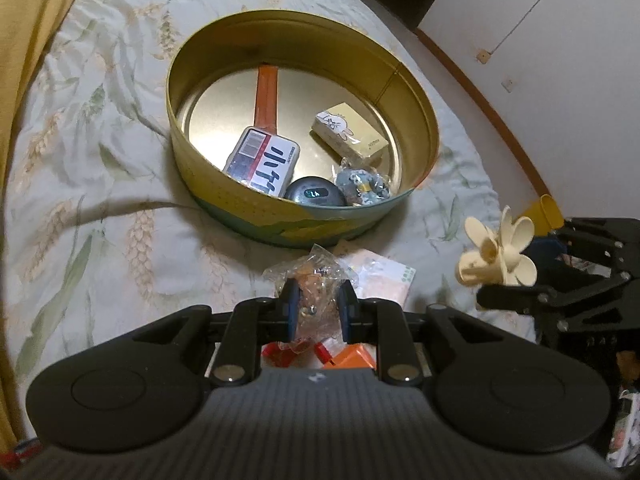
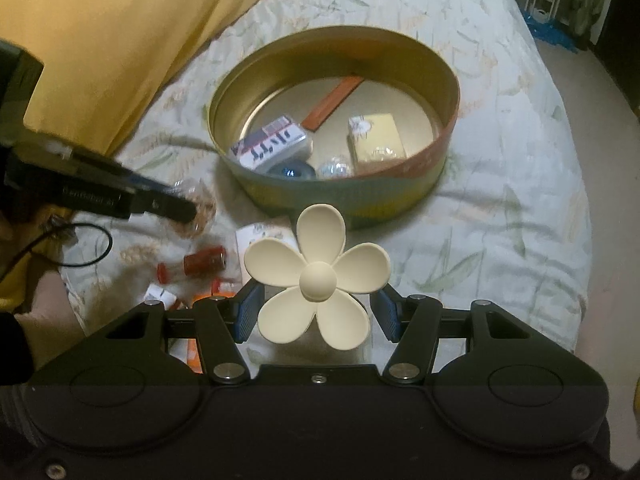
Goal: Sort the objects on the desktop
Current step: 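Carry the flower clip into the tin and open the right gripper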
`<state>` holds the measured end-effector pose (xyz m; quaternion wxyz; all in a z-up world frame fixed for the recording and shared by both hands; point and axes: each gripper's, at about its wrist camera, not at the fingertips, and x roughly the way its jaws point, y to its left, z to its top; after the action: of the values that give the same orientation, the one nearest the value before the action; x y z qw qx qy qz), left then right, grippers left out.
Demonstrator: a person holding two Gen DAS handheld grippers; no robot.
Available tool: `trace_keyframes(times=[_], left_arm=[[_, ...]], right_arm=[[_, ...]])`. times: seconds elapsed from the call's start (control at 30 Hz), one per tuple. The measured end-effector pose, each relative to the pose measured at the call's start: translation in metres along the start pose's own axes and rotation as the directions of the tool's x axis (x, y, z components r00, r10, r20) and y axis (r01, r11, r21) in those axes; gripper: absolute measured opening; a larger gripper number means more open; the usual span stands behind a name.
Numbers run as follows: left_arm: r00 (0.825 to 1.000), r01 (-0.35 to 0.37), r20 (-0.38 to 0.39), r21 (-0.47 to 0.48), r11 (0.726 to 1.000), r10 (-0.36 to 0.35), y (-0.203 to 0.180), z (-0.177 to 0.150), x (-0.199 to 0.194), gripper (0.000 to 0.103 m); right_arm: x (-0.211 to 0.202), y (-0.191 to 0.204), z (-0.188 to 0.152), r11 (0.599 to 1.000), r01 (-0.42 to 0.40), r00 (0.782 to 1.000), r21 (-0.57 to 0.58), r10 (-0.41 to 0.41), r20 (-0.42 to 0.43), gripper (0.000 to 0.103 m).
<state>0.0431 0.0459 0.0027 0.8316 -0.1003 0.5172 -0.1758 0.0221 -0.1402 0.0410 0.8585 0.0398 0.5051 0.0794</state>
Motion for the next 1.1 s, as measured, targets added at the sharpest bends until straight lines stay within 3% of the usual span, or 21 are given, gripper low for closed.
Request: trace_keyframes(times=[0.53, 1.1], left_arm=[[1.0, 0.01, -0.001, -0.039, 0.999, -0.01, 0.005, -0.008, -0.005, 0.023], [1.0, 0.005, -0.025, -0.05, 0.999, -0.006, 0.009, -0.012, -0.001, 0.023]], right_arm=[[0.006, -0.001, 0.061, 1.0, 0.006, 0.999, -0.019, -0.005, 0.049, 0.056], [0.039, 0.011, 0.126, 1.0, -0.002, 0.998, -0.02, 0.003, 0.065, 0.056]])
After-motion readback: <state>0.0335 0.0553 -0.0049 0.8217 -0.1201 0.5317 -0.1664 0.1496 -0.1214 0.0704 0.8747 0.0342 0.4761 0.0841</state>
